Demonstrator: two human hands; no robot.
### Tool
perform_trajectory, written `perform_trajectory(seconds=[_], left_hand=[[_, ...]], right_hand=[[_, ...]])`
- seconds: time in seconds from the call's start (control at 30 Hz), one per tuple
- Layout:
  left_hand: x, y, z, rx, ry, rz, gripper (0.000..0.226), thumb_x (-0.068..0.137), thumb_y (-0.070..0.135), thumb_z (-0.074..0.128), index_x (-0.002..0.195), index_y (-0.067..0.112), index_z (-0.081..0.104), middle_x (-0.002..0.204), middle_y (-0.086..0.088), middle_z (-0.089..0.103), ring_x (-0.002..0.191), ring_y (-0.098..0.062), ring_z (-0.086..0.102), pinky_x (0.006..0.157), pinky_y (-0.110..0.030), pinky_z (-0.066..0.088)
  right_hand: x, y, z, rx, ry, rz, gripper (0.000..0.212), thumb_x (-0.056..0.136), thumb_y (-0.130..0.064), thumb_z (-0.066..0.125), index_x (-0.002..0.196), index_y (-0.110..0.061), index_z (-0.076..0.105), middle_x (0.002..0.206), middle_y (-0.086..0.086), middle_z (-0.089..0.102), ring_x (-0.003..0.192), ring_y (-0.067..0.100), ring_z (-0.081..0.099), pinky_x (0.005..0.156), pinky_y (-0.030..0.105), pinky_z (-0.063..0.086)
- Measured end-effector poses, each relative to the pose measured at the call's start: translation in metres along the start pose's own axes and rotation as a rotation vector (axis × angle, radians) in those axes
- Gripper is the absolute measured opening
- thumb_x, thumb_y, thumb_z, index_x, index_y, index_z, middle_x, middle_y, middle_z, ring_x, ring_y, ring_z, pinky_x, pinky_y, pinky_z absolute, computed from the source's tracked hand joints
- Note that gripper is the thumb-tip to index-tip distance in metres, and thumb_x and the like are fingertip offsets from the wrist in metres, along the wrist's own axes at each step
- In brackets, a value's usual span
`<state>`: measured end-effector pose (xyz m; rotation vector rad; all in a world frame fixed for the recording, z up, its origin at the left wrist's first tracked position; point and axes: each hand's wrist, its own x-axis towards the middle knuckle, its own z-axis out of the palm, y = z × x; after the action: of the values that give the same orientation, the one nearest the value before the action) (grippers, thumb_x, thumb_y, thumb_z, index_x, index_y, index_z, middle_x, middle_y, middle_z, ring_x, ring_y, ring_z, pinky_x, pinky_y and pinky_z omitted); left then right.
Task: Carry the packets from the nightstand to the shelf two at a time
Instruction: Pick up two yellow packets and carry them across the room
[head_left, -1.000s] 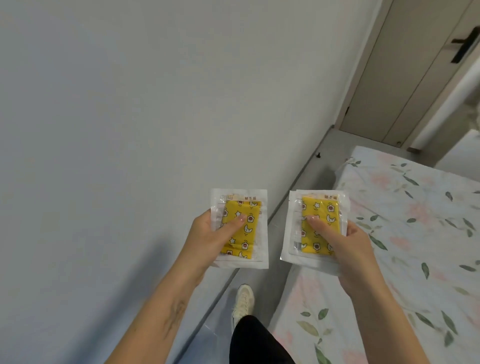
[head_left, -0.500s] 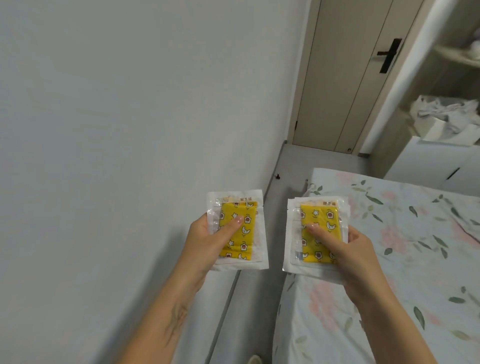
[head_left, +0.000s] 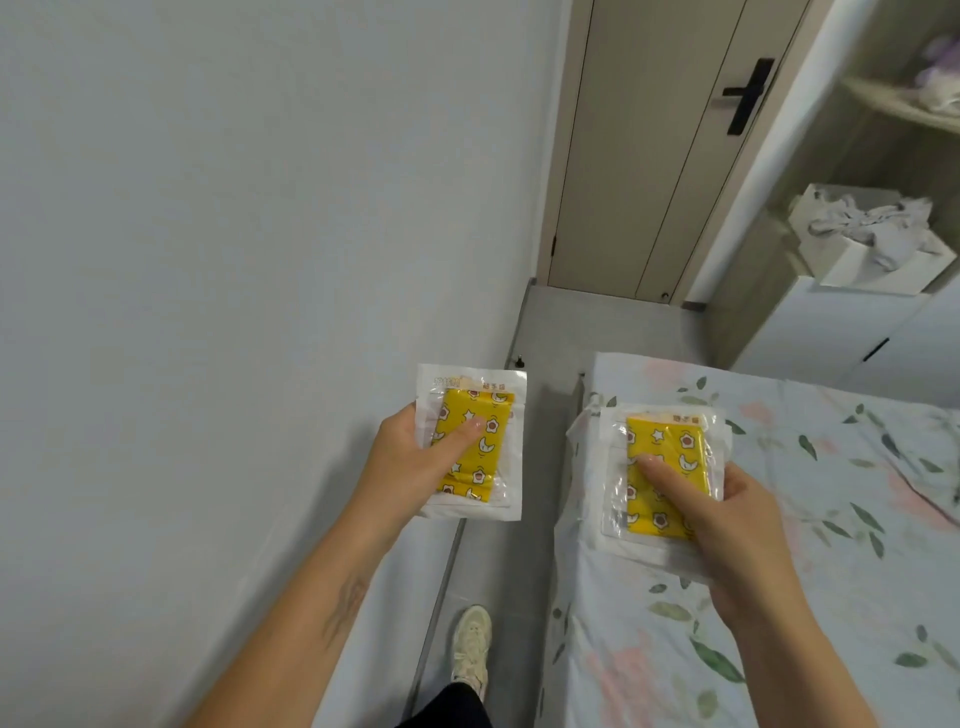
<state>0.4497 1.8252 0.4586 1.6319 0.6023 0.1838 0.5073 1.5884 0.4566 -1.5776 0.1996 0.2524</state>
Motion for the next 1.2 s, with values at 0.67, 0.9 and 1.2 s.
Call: perform_trajectory(seconds=[0.67,0.9,1.2], left_hand=[[0.331,0.067,0.090,-0.161,-0.065,-0.113,0.008,0.087,0.025,0.068,0.095,0.028,0.069,0.081,0.012,0.076,0.073,-0.007,0.073,0.054,-0.019,0.054],[0.447,0.086,0.135,-0.113,-0.030,-0.160,0.011,0.087,0.025,0.068,0.097,0.027,0.068,0.085,0.009,0.076,0.074,-0.008,0.073,0.054,-0.021,0.056],[0.595,0.151,0.227,-0.080,-0.082,-0.143,0.008,0.087,0.025,0.066,0.095,0.028,0.068,0.080,0.011,0.076,0.074,-0.009,0.073,0.052,-0.019,0.054]], right_hand=[[0.345,-0.081,0.092,0.036,0.036,0.035,0.022,0.073,-0.026,0.080,0.091,-0.022,0.068,0.075,-0.007,0.076,0.066,0.009,0.074,0.056,0.024,0.056],[0.473,-0.099,0.096,0.107,0.047,0.069,0.025,0.072,-0.021,0.080,0.095,-0.017,0.070,0.081,-0.001,0.077,0.069,0.014,0.075,0.058,0.027,0.059],[0.637,-0.168,0.079,0.086,0.069,0.036,0.027,0.073,-0.016,0.082,0.096,-0.011,0.070,0.080,-0.002,0.077,0.070,0.014,0.074,0.057,0.024,0.058]])
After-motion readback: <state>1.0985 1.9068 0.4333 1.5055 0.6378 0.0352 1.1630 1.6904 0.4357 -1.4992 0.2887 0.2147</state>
